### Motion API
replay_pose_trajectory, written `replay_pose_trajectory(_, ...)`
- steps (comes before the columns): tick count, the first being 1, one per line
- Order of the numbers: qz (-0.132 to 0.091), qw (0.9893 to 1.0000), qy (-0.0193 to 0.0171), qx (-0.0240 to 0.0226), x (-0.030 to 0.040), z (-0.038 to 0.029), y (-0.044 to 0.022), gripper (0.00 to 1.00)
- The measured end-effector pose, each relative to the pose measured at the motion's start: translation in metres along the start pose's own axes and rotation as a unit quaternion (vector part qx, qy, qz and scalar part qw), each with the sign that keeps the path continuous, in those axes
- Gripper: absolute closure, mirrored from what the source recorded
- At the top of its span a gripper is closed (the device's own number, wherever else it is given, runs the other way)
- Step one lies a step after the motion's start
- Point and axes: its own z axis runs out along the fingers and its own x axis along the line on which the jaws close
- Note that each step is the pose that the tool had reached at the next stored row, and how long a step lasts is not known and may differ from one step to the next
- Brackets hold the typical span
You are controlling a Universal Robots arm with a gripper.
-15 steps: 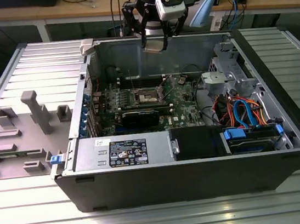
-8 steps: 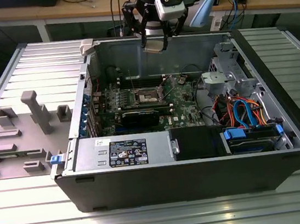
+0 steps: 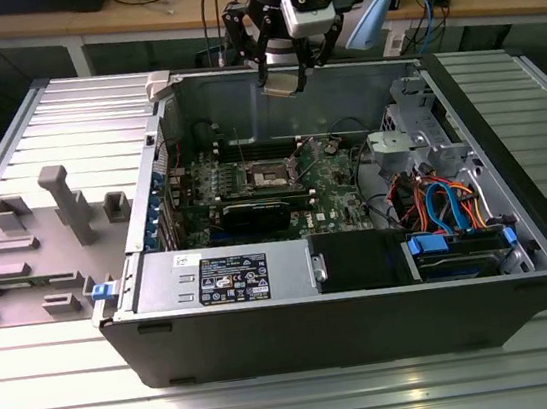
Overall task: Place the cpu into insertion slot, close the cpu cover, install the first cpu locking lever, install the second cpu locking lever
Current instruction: 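Place the cpu into insertion slot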
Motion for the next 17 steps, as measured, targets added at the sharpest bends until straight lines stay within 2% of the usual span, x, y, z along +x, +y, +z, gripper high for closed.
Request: replay_pose_trajectory(17,0.007,1.0,-0.0006,-0.0001,0.0002,0.0,0.0,0.46)
